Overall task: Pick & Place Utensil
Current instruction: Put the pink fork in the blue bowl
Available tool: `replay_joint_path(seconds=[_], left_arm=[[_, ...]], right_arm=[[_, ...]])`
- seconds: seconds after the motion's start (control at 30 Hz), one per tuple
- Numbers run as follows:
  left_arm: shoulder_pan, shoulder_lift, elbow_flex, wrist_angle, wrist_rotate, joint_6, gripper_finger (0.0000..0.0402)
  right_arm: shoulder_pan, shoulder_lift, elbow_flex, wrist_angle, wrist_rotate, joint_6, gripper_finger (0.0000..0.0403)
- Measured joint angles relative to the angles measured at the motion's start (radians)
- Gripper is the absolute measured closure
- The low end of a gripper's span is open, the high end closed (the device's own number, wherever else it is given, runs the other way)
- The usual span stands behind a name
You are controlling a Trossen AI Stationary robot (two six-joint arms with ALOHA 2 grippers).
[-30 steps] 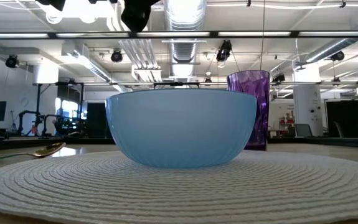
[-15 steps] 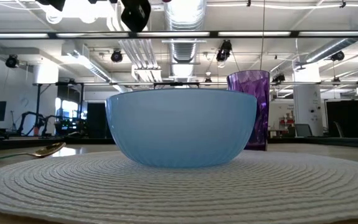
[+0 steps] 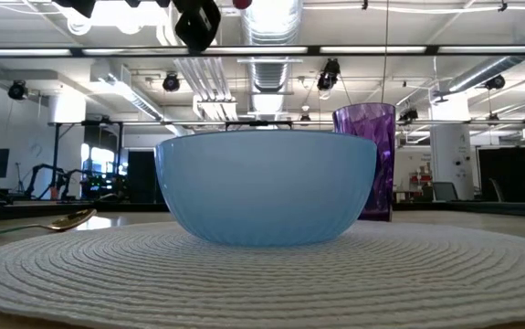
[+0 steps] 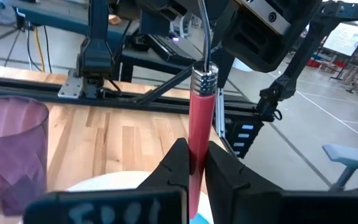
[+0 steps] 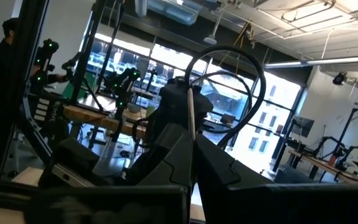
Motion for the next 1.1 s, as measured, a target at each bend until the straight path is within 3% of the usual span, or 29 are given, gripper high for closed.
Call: replay_joint_path(seconds=[0.23, 0.53, 0.83, 1.1], left_arm=[[0.000, -0.001, 0.000, -0.021, 0.020, -0.017, 0.0383], [-0.001, 0.000, 0.000, -0.058, 0.022, -0.023, 0.0383], [0.001, -0.008, 0.000, -0.162, 0.021, -0.052, 0.0383], [0.001, -0.014, 0.000, -0.252, 0.019, -0.128, 0.0383]], right_arm=[[-0.002, 0.000, -0.001, -0.018, 0.001, 0.023, 0.0380], [-0.003, -0.006, 0.001, -0.051, 0.004, 0.050, 0.0307], [-0.003, -0.081, 0.001, -0.225, 0.004, 0.138, 0.0239], [-0.002, -0.187, 0.000, -0.353, 0.003, 0.197, 0.0208]])
